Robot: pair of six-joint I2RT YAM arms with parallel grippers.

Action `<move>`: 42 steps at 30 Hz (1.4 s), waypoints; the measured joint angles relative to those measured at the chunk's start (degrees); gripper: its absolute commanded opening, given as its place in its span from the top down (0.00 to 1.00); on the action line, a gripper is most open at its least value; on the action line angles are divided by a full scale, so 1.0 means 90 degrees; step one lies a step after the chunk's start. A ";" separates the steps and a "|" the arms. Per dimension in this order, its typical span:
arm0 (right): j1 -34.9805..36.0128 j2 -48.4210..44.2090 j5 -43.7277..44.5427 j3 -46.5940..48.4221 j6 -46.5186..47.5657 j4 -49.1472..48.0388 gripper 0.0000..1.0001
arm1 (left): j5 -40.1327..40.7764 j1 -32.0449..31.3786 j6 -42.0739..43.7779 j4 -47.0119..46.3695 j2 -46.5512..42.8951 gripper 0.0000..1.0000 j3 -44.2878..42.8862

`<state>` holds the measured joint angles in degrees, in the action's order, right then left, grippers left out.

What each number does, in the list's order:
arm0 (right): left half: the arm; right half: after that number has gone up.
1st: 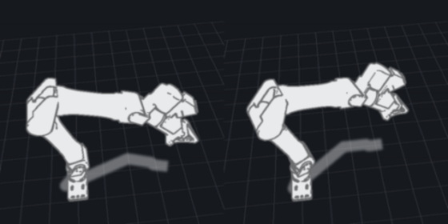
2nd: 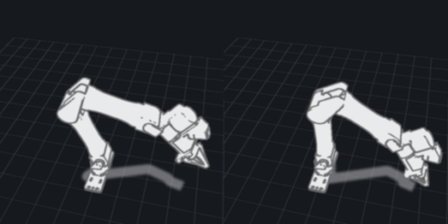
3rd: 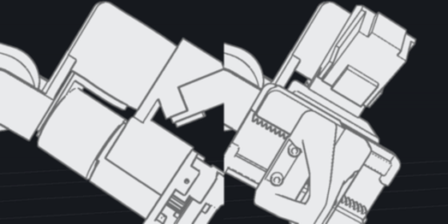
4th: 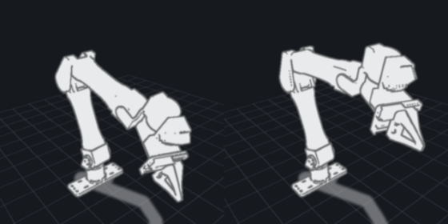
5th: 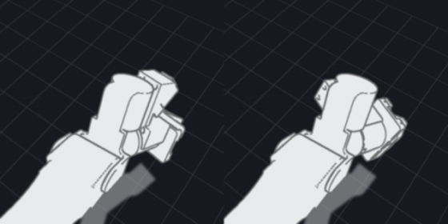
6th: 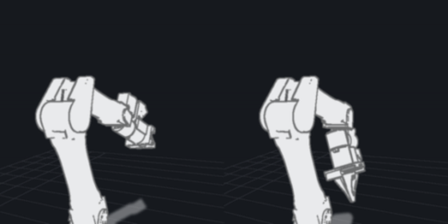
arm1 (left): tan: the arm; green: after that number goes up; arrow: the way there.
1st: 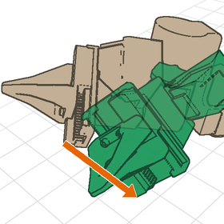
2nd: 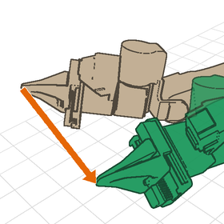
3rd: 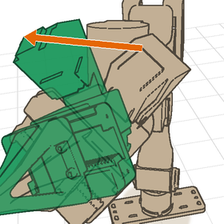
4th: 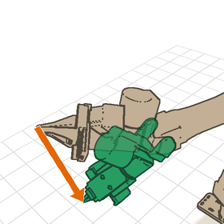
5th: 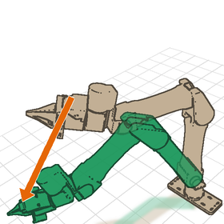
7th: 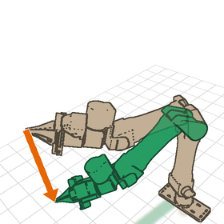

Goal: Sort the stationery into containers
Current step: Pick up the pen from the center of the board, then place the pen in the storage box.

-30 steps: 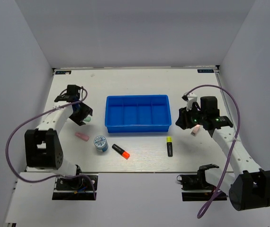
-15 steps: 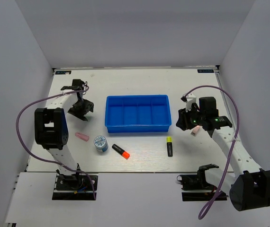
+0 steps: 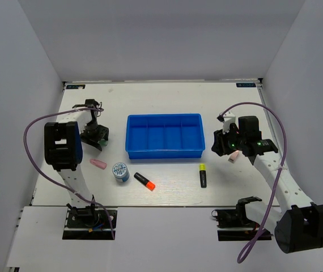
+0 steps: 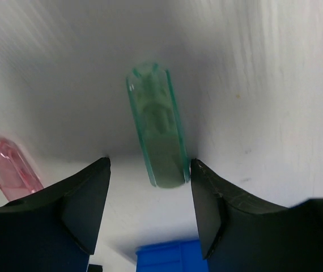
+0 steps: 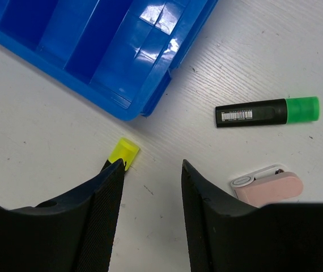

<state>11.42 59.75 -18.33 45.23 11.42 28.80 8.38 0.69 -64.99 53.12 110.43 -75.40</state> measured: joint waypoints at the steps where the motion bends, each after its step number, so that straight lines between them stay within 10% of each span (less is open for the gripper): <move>1: 0.0000 -0.0002 0.0002 0.0000 0.0000 0.0002 0.51 | 0.0002 0.0058 0.0000 -0.0012 0.0046 0.31 -0.0007; 7: 0.0022 -0.0005 0.0027 0.0000 -0.0002 0.0002 0.51 | -0.0019 0.0240 -0.0017 -0.0073 0.0095 0.45 -0.0024; 13: 0.0019 -0.0007 0.0029 0.0000 -0.0005 0.0002 0.51 | -0.0080 0.0272 -0.0007 -0.0202 0.0029 0.96 0.0092; 19: 0.0019 -0.0015 0.0022 0.0000 0.0000 0.0000 0.41 | -0.0160 0.0245 0.0435 -0.0291 -0.0061 1.00 0.0134; 22: 0.0019 -0.0015 -0.0005 -0.0002 0.0068 0.0002 0.68 | -0.0146 0.0124 0.0959 -0.0306 -0.0163 1.00 0.0039; 23: 0.0019 -0.0017 -0.0032 -0.0002 0.0083 0.0005 1.00 | -0.0148 0.0046 0.1171 -0.0299 -0.0260 1.00 -0.0029; 26: 0.0019 -0.0017 -0.0146 -0.0002 0.0117 0.0034 1.00 | -0.0228 -0.0296 0.1936 -0.0427 -0.0787 1.00 -0.0294; 27: 0.0019 -0.0017 -0.0168 -0.0002 0.0121 0.0032 1.00 | -0.0304 -0.0444 0.2215 -0.0498 -0.0993 1.00 -0.0406; 29: 0.0019 -0.0017 -0.0240 -0.0002 0.0136 0.0036 0.58 | -0.0483 -0.0765 0.2747 -0.0653 -0.1377 1.00 -0.0661; 31: 0.0019 -0.0017 -0.0301 -0.0002 0.0206 0.0041 0.46 | -0.0685 -0.1073 0.3283 -0.0821 -0.1639 1.00 -0.0857; 42: 0.0019 -0.0015 -0.0510 -0.0002 0.0355 0.0146 0.44 | -0.1722 -0.2475 0.5343 -0.0852 -0.1115 0.88 -0.1447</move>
<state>11.60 59.61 -22.92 45.21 14.61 30.11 -7.11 -21.58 -16.91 45.45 100.40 -88.42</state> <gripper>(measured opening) 0.557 0.403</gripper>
